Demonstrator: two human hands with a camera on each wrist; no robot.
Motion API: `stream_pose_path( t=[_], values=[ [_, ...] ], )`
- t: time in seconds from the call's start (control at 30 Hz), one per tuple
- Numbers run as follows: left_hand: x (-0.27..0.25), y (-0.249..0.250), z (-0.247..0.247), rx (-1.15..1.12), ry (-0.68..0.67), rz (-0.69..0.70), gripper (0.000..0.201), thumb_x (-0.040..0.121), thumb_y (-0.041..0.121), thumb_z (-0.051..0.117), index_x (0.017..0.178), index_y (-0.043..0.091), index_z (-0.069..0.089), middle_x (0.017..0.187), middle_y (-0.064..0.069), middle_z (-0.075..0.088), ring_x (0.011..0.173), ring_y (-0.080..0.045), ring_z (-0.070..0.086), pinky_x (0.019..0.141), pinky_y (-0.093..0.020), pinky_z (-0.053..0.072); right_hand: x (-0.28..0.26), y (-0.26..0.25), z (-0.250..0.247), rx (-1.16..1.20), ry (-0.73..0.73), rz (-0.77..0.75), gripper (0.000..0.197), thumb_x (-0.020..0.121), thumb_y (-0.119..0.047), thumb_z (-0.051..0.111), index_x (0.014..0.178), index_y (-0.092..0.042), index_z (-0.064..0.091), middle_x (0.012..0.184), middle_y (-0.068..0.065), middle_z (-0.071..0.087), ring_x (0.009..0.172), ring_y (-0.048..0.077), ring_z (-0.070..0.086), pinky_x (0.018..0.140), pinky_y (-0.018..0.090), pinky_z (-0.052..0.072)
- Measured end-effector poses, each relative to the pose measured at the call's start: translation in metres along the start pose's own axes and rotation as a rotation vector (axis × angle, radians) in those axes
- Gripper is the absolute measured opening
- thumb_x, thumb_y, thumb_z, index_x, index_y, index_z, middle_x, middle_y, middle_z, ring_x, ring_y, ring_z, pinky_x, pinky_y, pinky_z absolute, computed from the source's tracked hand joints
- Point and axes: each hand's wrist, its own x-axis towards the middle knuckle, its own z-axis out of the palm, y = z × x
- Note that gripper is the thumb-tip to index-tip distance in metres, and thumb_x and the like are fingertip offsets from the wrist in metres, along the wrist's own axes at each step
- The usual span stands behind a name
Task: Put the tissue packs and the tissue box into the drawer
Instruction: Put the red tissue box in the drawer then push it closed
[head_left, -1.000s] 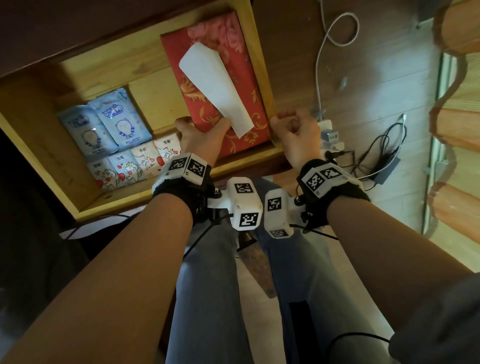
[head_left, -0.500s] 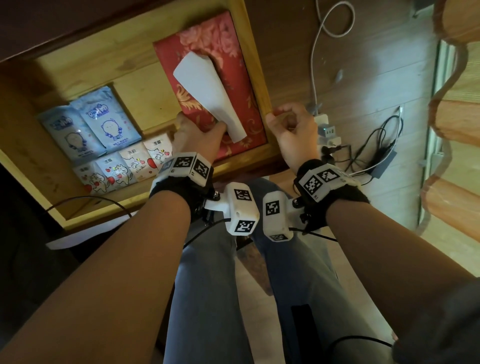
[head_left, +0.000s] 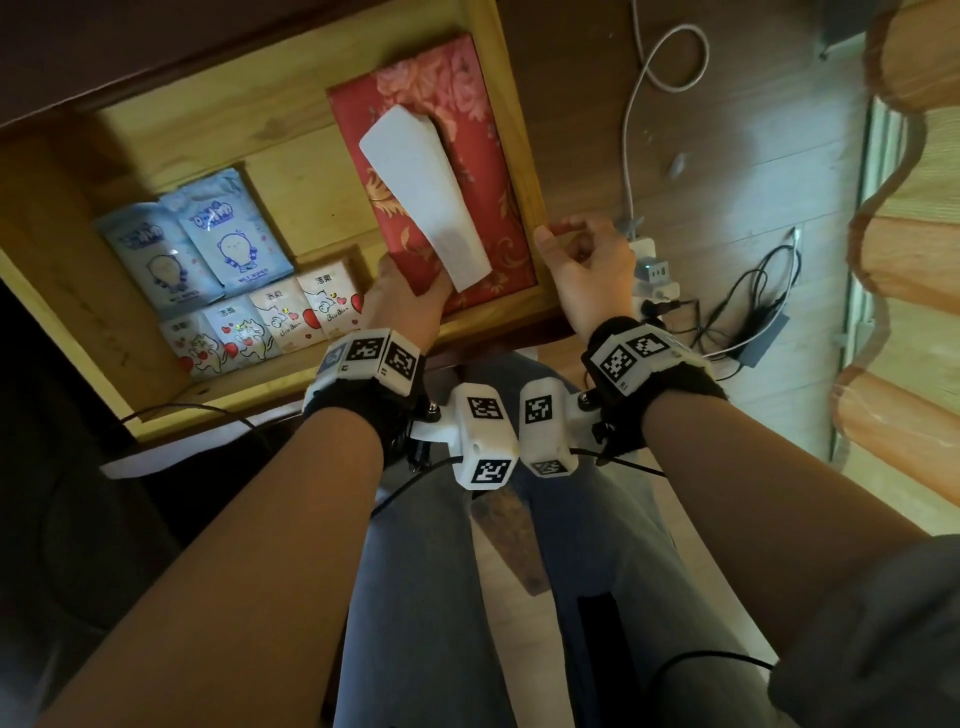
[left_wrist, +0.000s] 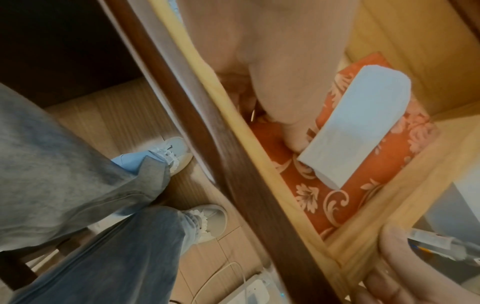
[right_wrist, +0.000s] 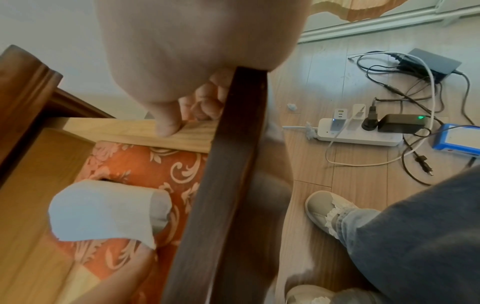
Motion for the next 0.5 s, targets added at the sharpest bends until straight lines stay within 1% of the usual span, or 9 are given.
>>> stream_pose_path(
  t=[0.1, 0.17, 0.2, 0.27, 0.33, 0.37, 0.4, 0.47, 0.5],
  values=[
    [-0.011, -0.005, -0.005, 0.03, 0.066, 0.061, 0.047, 0.089, 0.039, 0.055, 0.123, 0.006, 0.052, 0.121, -0.013, 0.061, 0.112, -0.029, 0.056, 0.083, -0.028, 0.039, -0.007, -0.007, -0.002, -0.041, 0.064, -0.021, 0.025, 0.081, -0.033, 0.065, 0.097, -0.015, 0.062, 0.061, -0.013, 0.05, 0.059, 0.006, 0.051, 0.063, 0.028, 0.048],
    [-0.02, -0.007, -0.013, 0.001, 0.135, 0.099, 0.04, 0.088, 0.033, 0.057, 0.119, 0.006, 0.056, 0.115, -0.012, 0.065, 0.107, -0.026, 0.06, 0.08, -0.024, 0.039, -0.015, -0.013, -0.003, -0.126, 0.064, -0.068, 0.019, 0.08, -0.032, 0.063, 0.091, -0.018, 0.061, 0.061, -0.013, 0.05, 0.064, 0.012, 0.056, 0.067, 0.035, 0.052],
    [-0.025, -0.009, -0.017, -0.027, 0.167, 0.105, 0.038, 0.088, 0.03, 0.059, 0.119, 0.007, 0.057, 0.115, -0.01, 0.066, 0.107, -0.023, 0.06, 0.08, -0.022, 0.039, -0.019, -0.016, -0.003, -0.165, 0.036, -0.102, 0.014, 0.08, -0.032, 0.063, 0.087, -0.019, 0.06, 0.061, -0.013, 0.051, 0.067, 0.014, 0.058, 0.067, 0.035, 0.052],
    [-0.034, -0.015, -0.027, -0.041, 0.253, 0.101, 0.035, 0.087, 0.029, 0.06, 0.117, 0.01, 0.058, 0.113, -0.006, 0.067, 0.104, -0.02, 0.062, 0.077, -0.019, 0.037, -0.031, -0.024, -0.002, -0.214, -0.082, -0.176, 0.009, 0.08, -0.029, 0.063, 0.079, -0.02, 0.061, 0.062, -0.01, 0.053, 0.066, 0.015, 0.059, 0.064, 0.032, 0.051],
    [-0.044, -0.024, -0.036, -0.028, 0.32, 0.068, 0.027, 0.087, 0.032, 0.059, 0.102, 0.01, 0.063, 0.101, -0.006, 0.069, 0.089, -0.02, 0.062, 0.069, -0.021, 0.037, -0.042, -0.03, 0.001, -0.254, -0.25, -0.257, 0.011, 0.078, -0.026, 0.067, 0.079, -0.016, 0.065, 0.064, -0.004, 0.058, 0.064, 0.013, 0.057, 0.063, 0.028, 0.05],
    [-0.047, -0.028, -0.04, -0.016, 0.321, 0.031, 0.027, 0.087, 0.034, 0.057, 0.093, 0.009, 0.065, 0.091, -0.007, 0.07, 0.08, -0.02, 0.061, 0.065, -0.022, 0.038, -0.046, -0.031, 0.004, -0.294, -0.338, -0.279, 0.013, 0.077, -0.027, 0.07, 0.082, -0.015, 0.067, 0.067, 0.0, 0.062, 0.066, 0.014, 0.058, 0.066, 0.029, 0.051],
    [-0.052, -0.034, -0.044, -0.015, 0.297, -0.018, 0.034, 0.088, 0.037, 0.054, 0.083, 0.006, 0.068, 0.08, -0.008, 0.071, 0.072, -0.02, 0.062, 0.061, -0.022, 0.039, -0.05, -0.033, 0.007, -0.354, -0.428, -0.289, 0.017, 0.076, -0.029, 0.071, 0.086, -0.015, 0.068, 0.071, 0.002, 0.064, 0.07, 0.016, 0.059, 0.07, 0.032, 0.053],
    [-0.053, -0.05, -0.046, -0.079, 0.168, -0.135, 0.047, 0.087, 0.041, 0.05, 0.068, 0.003, 0.069, 0.059, -0.003, 0.069, 0.059, -0.016, 0.065, 0.055, -0.021, 0.046, -0.058, -0.035, 0.013, -0.503, -0.567, -0.292, 0.023, 0.073, -0.032, 0.073, 0.092, -0.02, 0.067, 0.076, 0.001, 0.065, 0.075, 0.021, 0.06, 0.078, 0.038, 0.054],
    [-0.053, -0.057, -0.045, -0.136, 0.074, -0.209, 0.049, 0.086, 0.043, 0.049, 0.062, 0.004, 0.067, 0.05, 0.0, 0.067, 0.055, -0.014, 0.066, 0.052, -0.021, 0.049, -0.062, -0.036, 0.016, -0.573, -0.606, -0.294, 0.025, 0.073, -0.032, 0.073, 0.094, -0.021, 0.066, 0.078, 0.0, 0.065, 0.078, 0.022, 0.061, 0.081, 0.039, 0.054]
  ],
)
